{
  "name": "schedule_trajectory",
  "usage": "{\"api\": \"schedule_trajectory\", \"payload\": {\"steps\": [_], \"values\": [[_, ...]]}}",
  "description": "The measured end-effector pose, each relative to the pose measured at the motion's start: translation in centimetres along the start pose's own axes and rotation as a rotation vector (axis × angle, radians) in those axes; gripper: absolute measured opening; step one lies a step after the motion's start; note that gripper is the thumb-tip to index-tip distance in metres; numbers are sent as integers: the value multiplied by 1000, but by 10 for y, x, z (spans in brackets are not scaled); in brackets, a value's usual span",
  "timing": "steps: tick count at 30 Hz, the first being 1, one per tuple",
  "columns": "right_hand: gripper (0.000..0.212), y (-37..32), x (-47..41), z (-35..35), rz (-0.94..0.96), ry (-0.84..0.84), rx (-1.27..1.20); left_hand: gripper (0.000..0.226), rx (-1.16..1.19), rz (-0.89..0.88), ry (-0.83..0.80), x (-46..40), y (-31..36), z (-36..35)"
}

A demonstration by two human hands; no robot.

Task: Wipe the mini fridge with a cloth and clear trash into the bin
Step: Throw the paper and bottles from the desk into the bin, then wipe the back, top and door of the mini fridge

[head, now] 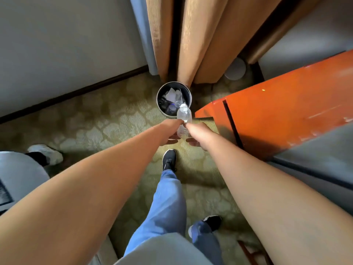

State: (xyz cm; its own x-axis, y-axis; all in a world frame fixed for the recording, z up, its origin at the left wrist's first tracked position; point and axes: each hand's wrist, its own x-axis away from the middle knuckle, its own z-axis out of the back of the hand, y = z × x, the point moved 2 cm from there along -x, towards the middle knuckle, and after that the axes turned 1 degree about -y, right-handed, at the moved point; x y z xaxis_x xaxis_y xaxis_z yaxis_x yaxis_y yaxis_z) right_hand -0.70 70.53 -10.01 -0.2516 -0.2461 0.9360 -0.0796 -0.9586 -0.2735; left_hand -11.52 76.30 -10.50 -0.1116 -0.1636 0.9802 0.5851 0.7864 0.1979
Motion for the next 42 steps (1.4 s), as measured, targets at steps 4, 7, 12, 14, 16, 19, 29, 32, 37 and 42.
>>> {"api": "schedule_trajectory", "payload": {"steps": [4,7,12,14,16,19,29,32,37,42], "values": [[27,-30,-66,-13,-25,-1,6,26,35,17,44,-54,27,17],[40,-52,-106,-24,-18,43,3,26,45,34,96,-87,46,33],[56,-64,-142,-40,-16,47,44,32,50,74,155,-118,52,56],[57,-61,-140,-43,-32,19,34,30,54,72,163,-118,49,57],[52,-60,-133,-40,-44,1,20,30,51,74,154,-113,49,55],[43,-61,-117,-27,-59,-6,-20,29,42,61,141,-98,57,46],[21,-81,9,49,119,117,-20,14,38,-61,44,18,101,-19],[13,-77,63,79,164,159,-77,25,-15,-159,-17,73,106,-45],[17,-59,161,129,266,266,-165,16,-95,-294,-42,149,101,-90],[24,-23,272,169,403,396,-294,25,-99,-504,-109,260,86,-141]]}}
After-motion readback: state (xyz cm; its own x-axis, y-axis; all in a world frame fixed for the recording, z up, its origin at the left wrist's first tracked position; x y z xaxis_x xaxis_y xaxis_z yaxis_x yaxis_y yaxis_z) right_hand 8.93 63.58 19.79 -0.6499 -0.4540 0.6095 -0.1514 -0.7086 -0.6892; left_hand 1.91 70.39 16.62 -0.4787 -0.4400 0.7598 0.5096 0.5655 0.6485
